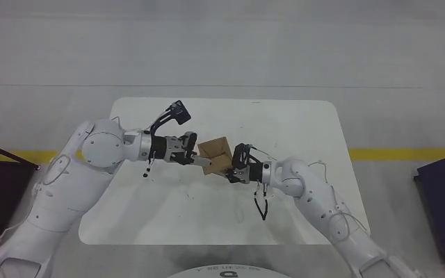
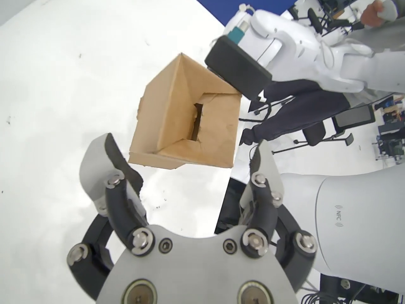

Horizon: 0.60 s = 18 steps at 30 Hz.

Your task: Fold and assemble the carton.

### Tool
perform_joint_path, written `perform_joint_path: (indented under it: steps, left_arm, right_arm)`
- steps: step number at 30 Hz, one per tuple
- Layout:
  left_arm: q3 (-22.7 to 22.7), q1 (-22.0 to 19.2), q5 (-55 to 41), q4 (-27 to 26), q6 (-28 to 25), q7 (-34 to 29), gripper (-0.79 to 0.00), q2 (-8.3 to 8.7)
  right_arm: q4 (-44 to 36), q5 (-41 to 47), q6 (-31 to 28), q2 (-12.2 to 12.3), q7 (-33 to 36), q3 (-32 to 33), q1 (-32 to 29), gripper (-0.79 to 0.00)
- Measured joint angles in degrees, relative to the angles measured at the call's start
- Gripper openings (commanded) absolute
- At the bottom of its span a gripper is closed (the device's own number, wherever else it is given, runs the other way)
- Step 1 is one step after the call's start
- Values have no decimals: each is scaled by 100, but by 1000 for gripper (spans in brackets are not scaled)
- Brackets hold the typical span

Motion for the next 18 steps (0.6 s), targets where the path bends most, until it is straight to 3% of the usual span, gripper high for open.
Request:
perform_joint_path:
  steps: [9, 13, 18]
  left_arm:
    - [-543, 668, -357, 151, 177, 1015, 0, 71]
    - [-673, 971, -183, 179, 372, 1401, 0, 92]
    - [-837, 1302, 113, 99, 523, 1750, 0, 124]
  right_arm:
    - [193, 403, -51, -28, -51, -25, -5, -785]
    - [466, 1739, 69, -58, 468, -78, 70, -785]
    - [448, 4167, 727, -34, 2104, -112, 244, -785]
